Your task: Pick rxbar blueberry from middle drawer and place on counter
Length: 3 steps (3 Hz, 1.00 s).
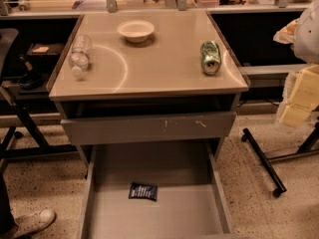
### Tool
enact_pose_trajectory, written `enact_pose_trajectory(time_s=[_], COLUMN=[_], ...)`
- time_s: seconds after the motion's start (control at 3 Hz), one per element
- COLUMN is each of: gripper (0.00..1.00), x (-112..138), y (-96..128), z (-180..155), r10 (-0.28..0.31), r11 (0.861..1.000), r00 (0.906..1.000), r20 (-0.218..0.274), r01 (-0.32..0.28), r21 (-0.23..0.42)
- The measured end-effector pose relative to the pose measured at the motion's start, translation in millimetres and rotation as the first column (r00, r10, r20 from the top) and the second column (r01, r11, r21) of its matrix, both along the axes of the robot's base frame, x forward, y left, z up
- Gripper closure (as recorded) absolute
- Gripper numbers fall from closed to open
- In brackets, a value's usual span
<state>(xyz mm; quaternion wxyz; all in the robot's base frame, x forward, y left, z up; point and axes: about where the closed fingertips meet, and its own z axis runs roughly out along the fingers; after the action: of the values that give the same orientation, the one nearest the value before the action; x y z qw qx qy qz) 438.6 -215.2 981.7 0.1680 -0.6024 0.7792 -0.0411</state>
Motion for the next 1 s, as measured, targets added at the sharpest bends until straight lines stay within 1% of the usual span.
enact_pose_trajectory(time_s=[0.33,0.67,1.0], gripper=[0.0,0.0,0.0], x=[-1.8,-11.1,-26.1], y=[3.2,27.5,62.6], z=[-4.4,-35.4,-109.9], r10=[0.004,0.01,0.042], r11=[1.0,0.998,0.995], r00=[1.0,0.9996,0.9898], r20=[-0.001,-0.028,-0.136], r01=[-0.004,-0.008,-0.029], r21=[0.012,0.061,0.098])
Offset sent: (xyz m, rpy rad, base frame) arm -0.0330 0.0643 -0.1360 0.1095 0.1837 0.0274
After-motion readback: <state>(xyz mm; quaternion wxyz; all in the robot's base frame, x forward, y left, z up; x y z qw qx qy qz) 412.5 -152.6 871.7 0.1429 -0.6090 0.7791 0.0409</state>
